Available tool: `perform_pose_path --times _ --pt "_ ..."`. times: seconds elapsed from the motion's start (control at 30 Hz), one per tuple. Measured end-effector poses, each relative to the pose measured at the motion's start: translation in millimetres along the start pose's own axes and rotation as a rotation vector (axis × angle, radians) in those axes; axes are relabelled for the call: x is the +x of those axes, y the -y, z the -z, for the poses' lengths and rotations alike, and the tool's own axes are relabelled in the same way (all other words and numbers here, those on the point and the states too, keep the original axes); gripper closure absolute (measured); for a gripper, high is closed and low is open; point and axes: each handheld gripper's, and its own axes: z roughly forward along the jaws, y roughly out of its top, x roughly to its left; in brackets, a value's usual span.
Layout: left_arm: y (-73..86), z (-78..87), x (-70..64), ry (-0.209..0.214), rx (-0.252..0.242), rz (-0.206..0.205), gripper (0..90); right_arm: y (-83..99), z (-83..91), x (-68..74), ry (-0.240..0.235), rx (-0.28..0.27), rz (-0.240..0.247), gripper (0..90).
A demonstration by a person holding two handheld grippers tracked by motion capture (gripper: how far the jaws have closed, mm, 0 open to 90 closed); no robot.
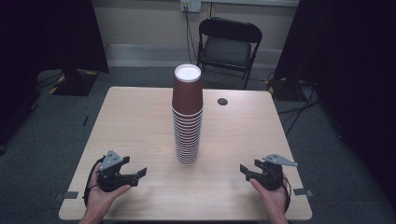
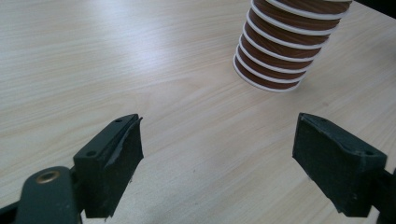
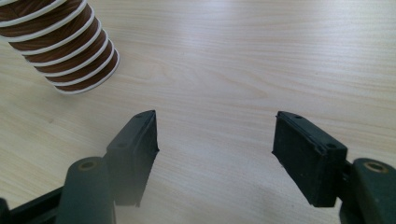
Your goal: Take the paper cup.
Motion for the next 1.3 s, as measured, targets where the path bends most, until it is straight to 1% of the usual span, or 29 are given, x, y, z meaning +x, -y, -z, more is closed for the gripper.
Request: perform_pose_path --times 0.07,0.13,0.2,0.27,0.3,0.33,0.37,0.4,0.47,0.53,0.57,0.6,0.63,0.7,0.73,0.83,0.93,0.97,1.1,1.17,1.23,1.3 --pt "0.1 -0.5 0.2 -0.002 0.001 0.004 15.6 -0.7 0.0 0.2 -0.007 -0.014 0.004 30.8" --pt "-0.1 -0.6 0.7 0.001 0.004 0.003 15.7 -1.4 -0.3 -0.4 -0.015 -0.013 -0.001 28.5" --pt "0.0 -0.7 0.8 0.007 0.007 0.001 15.7 -1.8 -0.6 -0.4 -0.02 -0.014 0.001 28.5" --pt "0.3 -0.7 0.8 0.015 0.009 0.0 15.7 -2.4 -0.8 0.7 -0.033 -0.019 0.011 28.1" --pt "0.5 -0.6 0.8 0.018 0.01 -0.005 15.7 -2.8 -0.8 1.8 -0.039 -0.027 0.023 26.5" --pt "0.7 -0.6 0.7 0.024 0.013 -0.013 15.7 -3.7 -0.8 3.0 -0.044 -0.031 0.027 24.2" --pt "0.9 -0.9 -0.2 0.034 0.012 -0.017 15.7 -5.0 -0.7 4.5 -0.051 -0.035 0.022 23.6" --pt "0.9 -1.2 -1.5 0.039 0.011 -0.028 15.8 -6.4 -0.2 5.9 -0.066 -0.042 0.027 23.9" --pt "1.0 -2.0 -4.0 0.027 0.024 -0.049 15.8 -9.4 1.6 9.6 -0.083 -0.057 0.039 25.5" --pt "1.2 -2.0 -5.6 0.042 0.03 -0.056 15.8 -12.1 3.3 13.9 -0.097 -0.063 0.053 25.1" --pt "1.0 -1.3 -6.9 0.041 0.024 -0.049 15.8 -12.9 3.9 15.7 -0.107 -0.071 0.057 24.3" --pt "0.7 -0.7 -7.4 0.038 0.019 -0.051 15.8 -13.6 4.6 17.9 -0.12 -0.068 0.062 22.5" --pt "0.3 -0.2 -7.7 0.041 0.013 -0.056 15.8 -13.8 4.8 19.6 -0.124 -0.07 0.065 21.1" --pt "0.1 0.0 -7.8 0.034 0.012 -0.063 16.0 -14.7 5.3 23.0 -0.141 -0.074 0.069 20.3" --pt "0.3 -1.2 -7.9 0.037 0.018 -0.057 16.0 -16.6 4.5 24.4 -0.153 -0.073 0.075 19.3" --pt "0.0 -2.6 -7.5 0.037 0.021 -0.05 16.1 -26.3 3.2 29.0 -0.171 -0.08 0.098 18.1" --pt "-0.2 -2.1 -6.7 0.029 0.024 -0.05 16.1 -37.8 4.0 31.7 -0.196 -0.112 0.104 17.3" --pt "0.0 -2.2 -6.3 0.028 0.026 -0.051 16.1 -41.9 4.6 32.9 -0.2 -0.119 0.113 17.3" --pt "0.6 -1.1 -5.8 0.03 0.023 -0.051 16.1 -57.6 9.3 39.3 -0.227 -0.123 0.146 17.2" --pt "0.4 -0.6 -6.1 0.031 0.021 -0.049 16.1 -62.9 13.0 41.0 -0.231 -0.149 0.151 17.2" --pt "0.1 -0.8 -5.7 0.03 0.022 -0.059 16.1 -68.1 15.4 42.2 -0.237 -0.163 0.151 17.2" --pt "-0.1 -1.4 -6.0 0.029 0.023 -0.059 16.1 -74.0 17.5 43.2 -0.249 -0.181 0.152 17.2"
